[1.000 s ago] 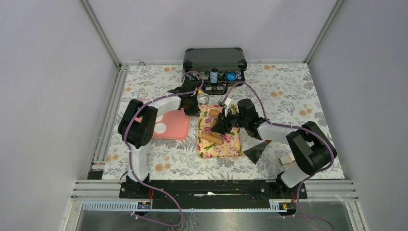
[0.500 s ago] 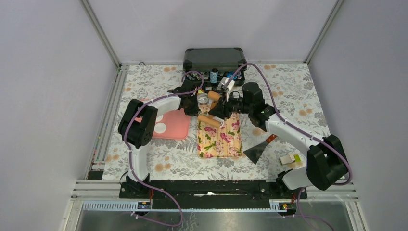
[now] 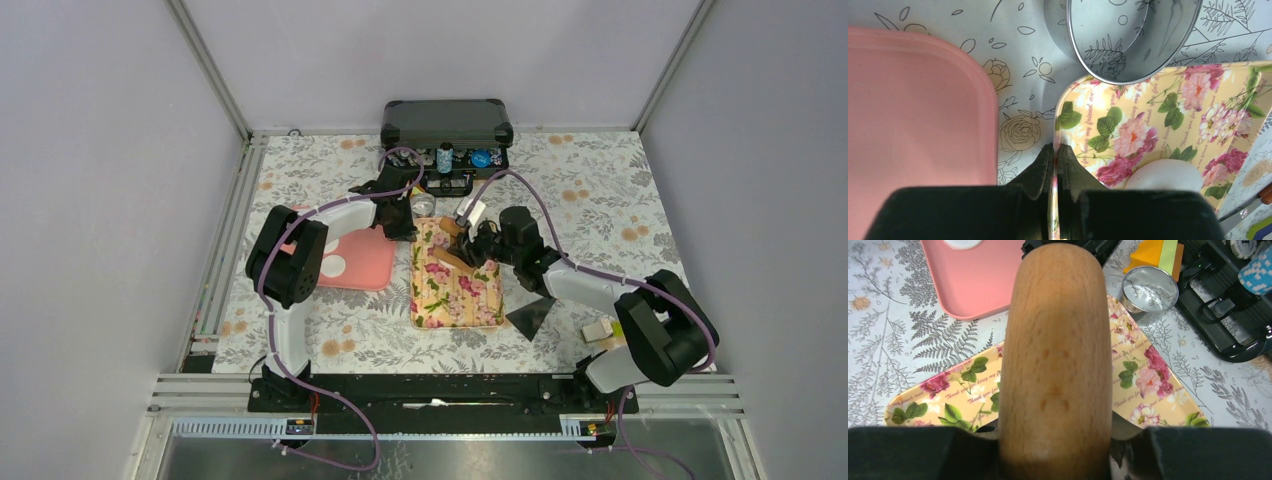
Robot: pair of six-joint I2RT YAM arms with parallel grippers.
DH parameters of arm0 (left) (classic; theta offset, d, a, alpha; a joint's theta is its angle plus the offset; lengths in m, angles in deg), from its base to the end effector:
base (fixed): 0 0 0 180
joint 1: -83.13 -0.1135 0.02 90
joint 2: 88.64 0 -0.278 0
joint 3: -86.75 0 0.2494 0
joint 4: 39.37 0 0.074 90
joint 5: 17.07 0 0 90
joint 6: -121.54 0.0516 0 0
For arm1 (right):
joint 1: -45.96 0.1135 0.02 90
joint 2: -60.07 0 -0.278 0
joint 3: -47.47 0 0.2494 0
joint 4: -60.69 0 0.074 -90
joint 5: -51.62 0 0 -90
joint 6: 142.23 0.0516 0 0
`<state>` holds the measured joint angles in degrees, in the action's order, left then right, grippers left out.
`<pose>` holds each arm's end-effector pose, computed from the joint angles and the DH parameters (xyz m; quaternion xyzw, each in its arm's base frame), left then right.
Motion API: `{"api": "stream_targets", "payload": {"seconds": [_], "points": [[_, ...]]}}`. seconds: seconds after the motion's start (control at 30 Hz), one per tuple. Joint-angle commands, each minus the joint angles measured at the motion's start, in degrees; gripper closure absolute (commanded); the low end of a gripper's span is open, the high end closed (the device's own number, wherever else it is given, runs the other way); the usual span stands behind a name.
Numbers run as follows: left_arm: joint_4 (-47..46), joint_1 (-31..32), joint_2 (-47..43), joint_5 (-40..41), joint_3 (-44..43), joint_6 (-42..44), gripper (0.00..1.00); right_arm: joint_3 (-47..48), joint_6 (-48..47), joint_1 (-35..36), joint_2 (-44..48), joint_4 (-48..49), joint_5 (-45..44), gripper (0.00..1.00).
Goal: Roll out the dumpling wrappers from the dough
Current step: Flatten out the dough on the work surface.
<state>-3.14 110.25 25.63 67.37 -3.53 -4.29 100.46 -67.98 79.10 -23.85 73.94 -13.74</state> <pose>0.3754 -0.1979 0.1567 -0.0609 0.9634 -0.1740 0.1944 0.2559 0.1928 0.2250 -0.4410 0.6660 0.2574 0.5438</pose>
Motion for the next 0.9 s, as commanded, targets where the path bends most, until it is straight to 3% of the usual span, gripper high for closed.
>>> {"api": "stream_targets", "payload": {"seconds": [0.0, 0.43, 0.87], "points": [[0.4, 0.8, 3.1, 1.0, 1.1, 0.9, 1.00, -0.7, -6.3, 2.2, -0.4, 8.8, -4.3, 1.00], [0.6, 0.8, 3.1, 0.8, 1.2, 1.0, 1.00, -7.1, -5.3, 4.8, -1.3, 12.9, -20.2, 1.00], [0.9, 0.6, 2.8, 1.1, 1.6, 0.9, 1.00, -2.5, 4.2, 5.5, -2.2, 3.2, -28.6, 1.00]]}}
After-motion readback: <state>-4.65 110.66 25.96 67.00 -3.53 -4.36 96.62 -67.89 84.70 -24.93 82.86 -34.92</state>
